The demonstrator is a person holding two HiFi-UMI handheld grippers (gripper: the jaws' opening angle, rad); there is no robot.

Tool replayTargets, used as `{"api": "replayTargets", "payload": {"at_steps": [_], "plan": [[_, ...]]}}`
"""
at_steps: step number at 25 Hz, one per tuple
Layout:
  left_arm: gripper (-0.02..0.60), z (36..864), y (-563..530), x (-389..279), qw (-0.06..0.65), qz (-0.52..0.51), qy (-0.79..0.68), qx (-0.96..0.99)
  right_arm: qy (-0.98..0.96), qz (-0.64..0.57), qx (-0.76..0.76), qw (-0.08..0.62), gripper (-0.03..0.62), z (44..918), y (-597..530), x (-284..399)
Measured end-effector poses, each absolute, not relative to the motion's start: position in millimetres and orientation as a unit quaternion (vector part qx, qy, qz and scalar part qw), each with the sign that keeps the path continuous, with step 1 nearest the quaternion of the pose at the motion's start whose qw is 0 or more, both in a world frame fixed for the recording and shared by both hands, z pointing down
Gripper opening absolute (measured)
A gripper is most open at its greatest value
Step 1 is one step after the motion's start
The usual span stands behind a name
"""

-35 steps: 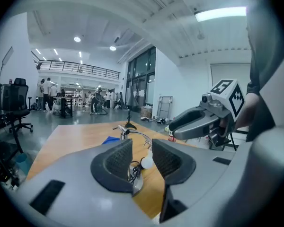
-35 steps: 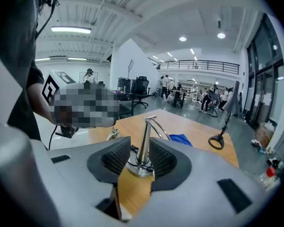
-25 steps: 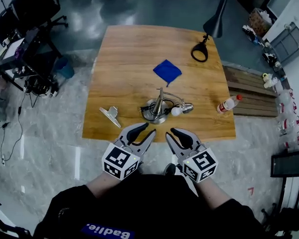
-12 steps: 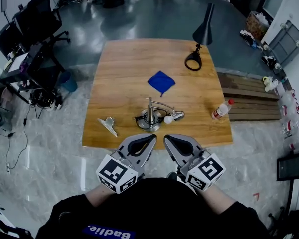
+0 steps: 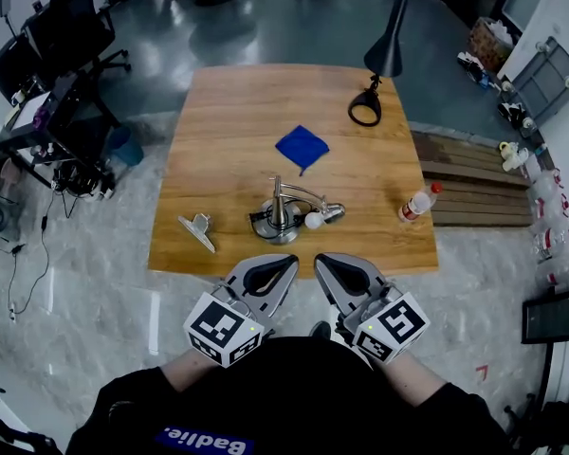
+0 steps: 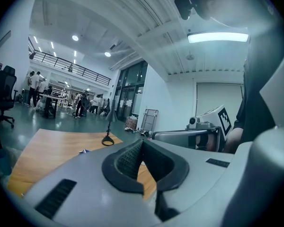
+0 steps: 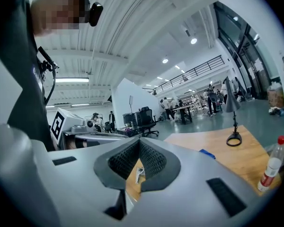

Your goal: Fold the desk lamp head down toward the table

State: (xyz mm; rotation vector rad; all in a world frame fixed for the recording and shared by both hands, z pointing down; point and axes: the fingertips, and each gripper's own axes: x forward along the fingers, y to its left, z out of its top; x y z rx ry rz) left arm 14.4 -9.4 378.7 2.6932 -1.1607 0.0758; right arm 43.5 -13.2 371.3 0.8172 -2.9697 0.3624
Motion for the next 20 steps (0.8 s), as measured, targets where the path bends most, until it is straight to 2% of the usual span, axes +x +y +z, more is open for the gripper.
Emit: {"api": "replayTargets", "payload": {"at_steps": [20], "plan": [[0.009,377.6,8.8,15.8,0.1,0.029,-0.402,0.91,-0.962,0.084,0.253,0.05,0.005,371.5,8.0,37.0]]}}
